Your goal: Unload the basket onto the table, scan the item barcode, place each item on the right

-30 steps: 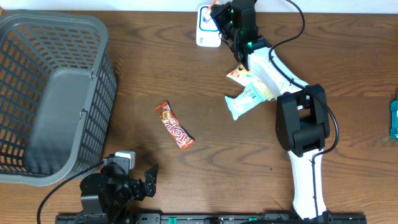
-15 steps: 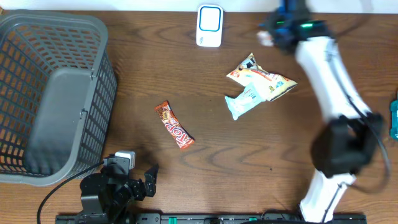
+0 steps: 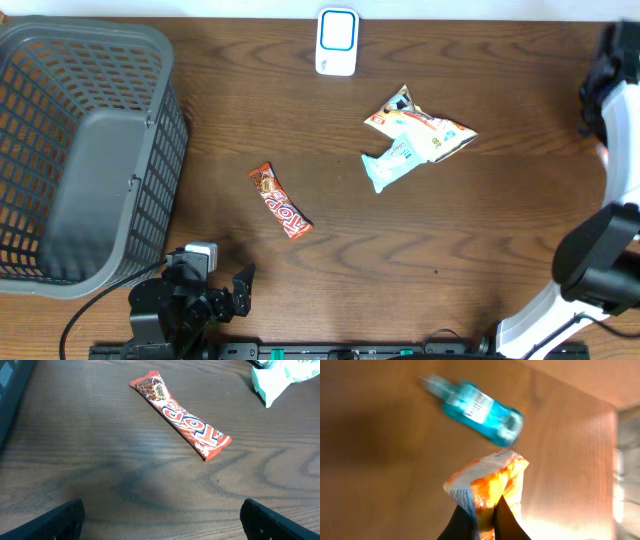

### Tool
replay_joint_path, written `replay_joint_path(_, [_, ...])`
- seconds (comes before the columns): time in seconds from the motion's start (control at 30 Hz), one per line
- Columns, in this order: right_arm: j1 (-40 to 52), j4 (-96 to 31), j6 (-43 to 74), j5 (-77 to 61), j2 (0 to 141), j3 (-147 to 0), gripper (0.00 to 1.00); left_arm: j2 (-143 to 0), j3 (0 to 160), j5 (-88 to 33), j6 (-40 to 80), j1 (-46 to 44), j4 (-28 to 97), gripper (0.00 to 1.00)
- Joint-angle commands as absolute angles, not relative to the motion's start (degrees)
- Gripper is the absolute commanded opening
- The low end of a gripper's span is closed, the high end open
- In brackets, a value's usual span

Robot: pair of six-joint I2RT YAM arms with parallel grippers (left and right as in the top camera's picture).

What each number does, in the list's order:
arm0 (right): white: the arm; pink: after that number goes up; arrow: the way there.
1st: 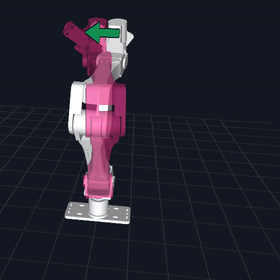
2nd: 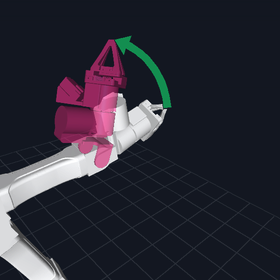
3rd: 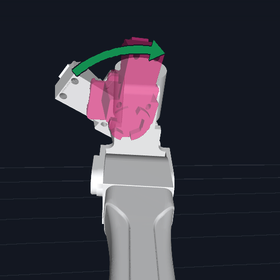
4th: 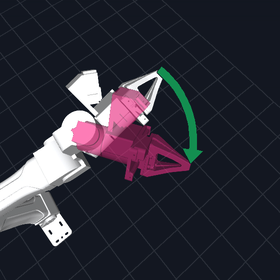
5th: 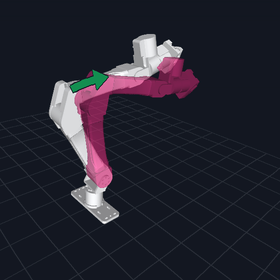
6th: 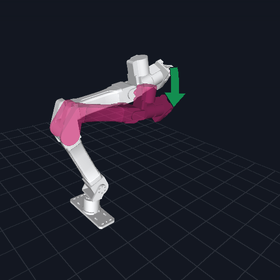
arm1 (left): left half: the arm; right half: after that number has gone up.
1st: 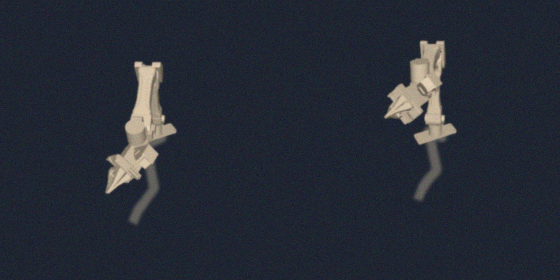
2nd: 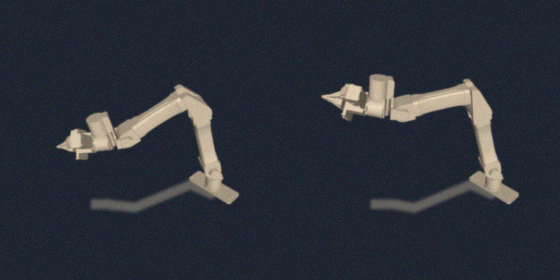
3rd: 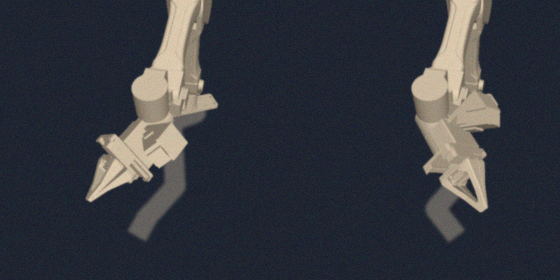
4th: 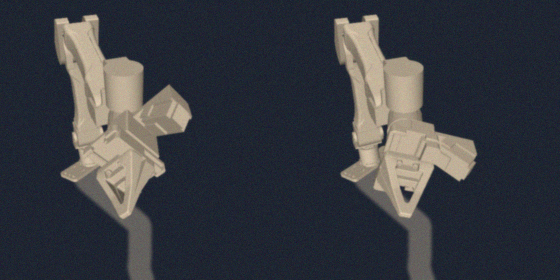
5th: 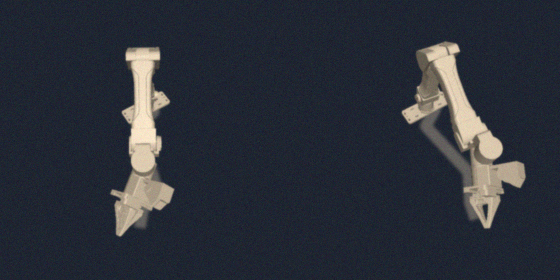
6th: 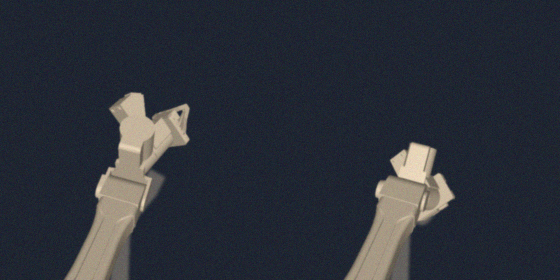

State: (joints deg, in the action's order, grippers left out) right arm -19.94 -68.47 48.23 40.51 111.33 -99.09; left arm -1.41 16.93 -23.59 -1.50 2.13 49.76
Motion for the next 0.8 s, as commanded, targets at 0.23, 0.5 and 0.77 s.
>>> replay_joint_path(0.23, [-32.84,-71.0,48.1,37.58,112.88,-94.0,0.77,-1.34,16.99,-23.05,-1.85,1.96,49.93,0.99])
replay_joint_path(0.5, [-31.55,-71.33,41.6,5.41,107.68,-97.56,0.85,-1.34,16.99,-23.05,-1.85,1.96,49.93,0.99])
replay_joint_path(0.77, [-20.25,-71.16,27.42,-24.29,106.94,-97.43,0.87,-1.34,16.99,-23.05,-1.85,1.93,49.93,0.99])
